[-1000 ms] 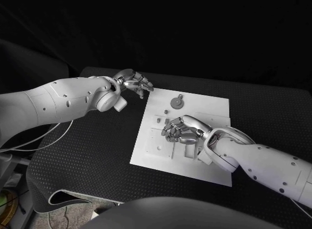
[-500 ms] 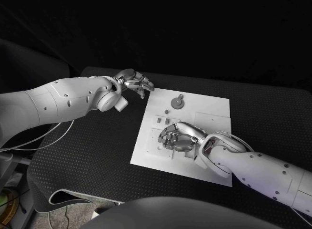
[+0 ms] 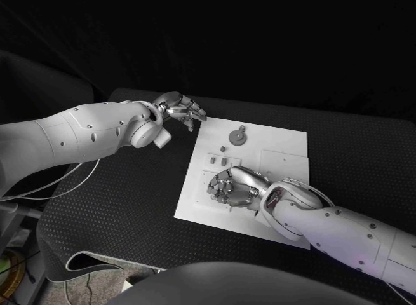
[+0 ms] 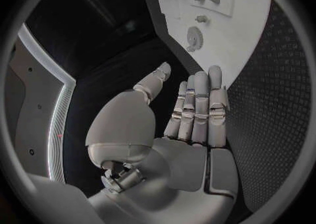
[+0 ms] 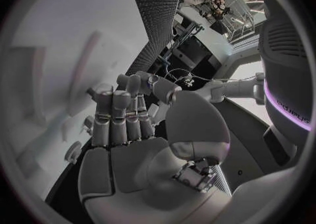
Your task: Assemble the parts on the task board
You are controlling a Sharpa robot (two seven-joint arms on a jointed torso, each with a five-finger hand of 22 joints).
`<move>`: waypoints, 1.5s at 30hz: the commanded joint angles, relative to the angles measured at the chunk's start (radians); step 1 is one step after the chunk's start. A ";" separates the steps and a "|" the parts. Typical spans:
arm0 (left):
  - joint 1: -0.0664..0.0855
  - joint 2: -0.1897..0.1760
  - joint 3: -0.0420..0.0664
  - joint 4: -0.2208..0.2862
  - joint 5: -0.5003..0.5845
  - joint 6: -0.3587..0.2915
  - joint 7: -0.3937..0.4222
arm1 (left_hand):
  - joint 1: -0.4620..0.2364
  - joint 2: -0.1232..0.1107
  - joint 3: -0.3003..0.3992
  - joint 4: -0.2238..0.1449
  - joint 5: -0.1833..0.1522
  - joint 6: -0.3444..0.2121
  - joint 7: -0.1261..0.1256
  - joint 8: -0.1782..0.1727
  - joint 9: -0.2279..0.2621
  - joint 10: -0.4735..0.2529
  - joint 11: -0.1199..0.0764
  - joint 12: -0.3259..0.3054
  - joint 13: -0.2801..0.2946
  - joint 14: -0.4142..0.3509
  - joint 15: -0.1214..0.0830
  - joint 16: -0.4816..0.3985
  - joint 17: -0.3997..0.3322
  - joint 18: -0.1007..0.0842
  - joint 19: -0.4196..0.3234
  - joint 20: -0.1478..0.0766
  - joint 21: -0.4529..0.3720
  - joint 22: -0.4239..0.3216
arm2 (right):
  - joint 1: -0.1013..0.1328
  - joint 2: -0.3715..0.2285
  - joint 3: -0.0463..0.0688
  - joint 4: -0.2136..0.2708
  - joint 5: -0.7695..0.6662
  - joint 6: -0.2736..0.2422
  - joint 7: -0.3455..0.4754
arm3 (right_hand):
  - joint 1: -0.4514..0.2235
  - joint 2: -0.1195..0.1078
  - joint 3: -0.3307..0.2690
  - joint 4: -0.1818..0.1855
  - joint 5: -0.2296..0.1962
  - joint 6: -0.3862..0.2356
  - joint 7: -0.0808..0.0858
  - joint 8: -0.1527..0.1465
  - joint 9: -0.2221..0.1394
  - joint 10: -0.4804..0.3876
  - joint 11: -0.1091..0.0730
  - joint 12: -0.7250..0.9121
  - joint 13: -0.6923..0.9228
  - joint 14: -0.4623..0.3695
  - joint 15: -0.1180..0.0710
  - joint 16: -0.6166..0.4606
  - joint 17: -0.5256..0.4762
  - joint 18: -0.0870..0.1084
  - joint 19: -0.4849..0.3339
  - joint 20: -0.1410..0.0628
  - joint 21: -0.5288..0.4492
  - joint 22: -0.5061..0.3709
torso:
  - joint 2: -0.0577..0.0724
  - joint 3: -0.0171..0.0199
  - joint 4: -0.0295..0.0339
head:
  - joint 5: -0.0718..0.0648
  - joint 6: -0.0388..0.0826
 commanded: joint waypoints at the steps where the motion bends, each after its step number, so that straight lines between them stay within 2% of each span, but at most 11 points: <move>1: 0.001 0.002 0.001 0.004 0.006 0.002 0.008 | -0.010 0.003 0.000 0.002 -0.006 -0.004 0.003 0.000 -0.001 -0.008 0.002 -0.001 -0.002 0.004 0.003 -0.004 0.001 0.037 0.005 0.000 -0.006 0.002 | -0.001 0.005 0.000 -0.008 -0.024 -0.009 -0.009 | 0.005 0.009 0.007 0.000 0.004 0.035 0.043 -0.002 0.003 -0.006 0.002 -0.011 -0.024 -0.005 -0.001 -0.005 0.002 0.020 -0.001 0.000 -0.002 0.014 | 0.000 0.0003 -0.0001 | 0.001 0.000; 8: 0.001 0.000 0.000 0.011 0.006 0.006 0.006 | -0.011 0.003 0.001 0.002 -0.006 -0.004 0.003 0.000 -0.001 -0.008 0.001 -0.001 -0.002 0.004 0.003 -0.004 0.002 0.037 0.006 0.000 -0.006 0.002 | -0.002 0.007 -0.001 -0.006 0.010 -0.008 -0.011 | 0.003 0.010 0.007 0.000 0.004 0.033 0.044 -0.005 0.006 -0.001 0.004 -0.026 -0.043 -0.004 0.001 -0.009 0.001 0.020 -0.001 0.000 -0.003 0.013 | 0.000 0.0019 0.0002 | 0.006 0.000; 16: 0.001 0.001 0.000 0.009 0.006 0.006 0.006 | -0.011 0.003 0.001 0.002 -0.006 -0.004 0.003 0.000 -0.001 -0.008 0.001 -0.001 -0.002 0.004 0.003 -0.004 0.002 0.037 0.006 0.000 -0.006 0.002 | -0.002 0.005 -0.003 0.000 0.031 0.008 -0.009 | -0.001 0.015 0.011 0.002 0.004 0.023 0.052 -0.021 0.019 0.046 0.015 -0.162 -0.178 0.007 0.011 -0.023 -0.001 0.020 0.004 -0.001 -0.008 0.011 | 0.000 0.0033 -0.0020 | 0.007 0.000; 23: 0.001 0.000 0.000 0.008 0.006 0.006 0.006 | -0.011 0.003 0.001 0.002 -0.006 -0.004 0.003 0.000 -0.001 -0.008 0.001 -0.001 -0.002 0.004 0.003 -0.004 0.002 0.037 0.006 0.000 -0.006 0.002 | -0.002 0.002 -0.005 0.004 0.011 0.016 -0.009 | -0.001 0.024 0.017 0.003 0.004 0.009 0.062 -0.035 0.022 0.049 0.033 -0.265 -0.246 0.008 0.027 -0.028 0.001 0.020 0.005 0.000 -0.011 0.011 | 0.000 0.0035 -0.0008 | 0.008 0.000; 24: 0.001 -0.001 0.000 0.008 0.006 0.006 0.006 | -0.011 0.003 0.001 0.002 -0.006 -0.004 0.003 0.000 -0.001 -0.008 0.001 -0.001 -0.002 0.004 0.003 -0.004 0.002 0.037 0.006 0.000 -0.006 0.002 | -0.002 0.001 -0.005 0.005 -0.007 0.013 -0.011 | 0.000 0.026 0.018 0.003 0.004 0.009 0.063 -0.037 0.024 0.052 0.039 -0.297 -0.263 0.009 0.034 -0.028 0.002 0.020 0.005 0.000 -0.011 0.012 | 0.000 0.0035 -0.0006 | 0.009 0.000; 29: 0.001 -0.001 0.000 0.008 0.006 0.006 0.006 | -0.012 0.003 0.001 0.002 -0.006 -0.004 0.003 0.000 -0.001 -0.008 0.001 -0.001 -0.002 0.004 0.003 -0.004 0.002 0.037 0.006 0.000 -0.006 0.002 | -0.003 0.001 -0.006 0.005 -0.068 0.000 -0.017 | 0.002 0.025 0.018 0.002 0.004 0.010 0.062 -0.038 0.026 0.064 0.041 -0.326 -0.277 0.010 0.035 -0.029 0.003 0.020 0.006 0.000 -0.012 0.012 | 0.000 0.0028 -0.0010 | 0.008 0.000; 45: 0.001 0.000 0.000 0.008 0.006 0.008 0.006 | -0.013 0.003 0.001 0.002 -0.006 -0.004 0.003 0.000 -0.001 -0.008 0.002 -0.001 -0.002 0.004 0.003 -0.004 0.002 0.037 0.006 0.000 -0.007 0.003 | -0.004 0.005 -0.012 0.010 -0.306 -0.090 -0.045 | 0.016 0.021 0.021 0.000 0.004 0.020 0.058 -0.035 0.031 0.091 0.038 -0.353 -0.287 0.022 0.032 -0.028 0.004 0.020 0.019 -0.004 -0.008 0.011 | 0.000 0.0020 -0.0008 | 0.008 0.000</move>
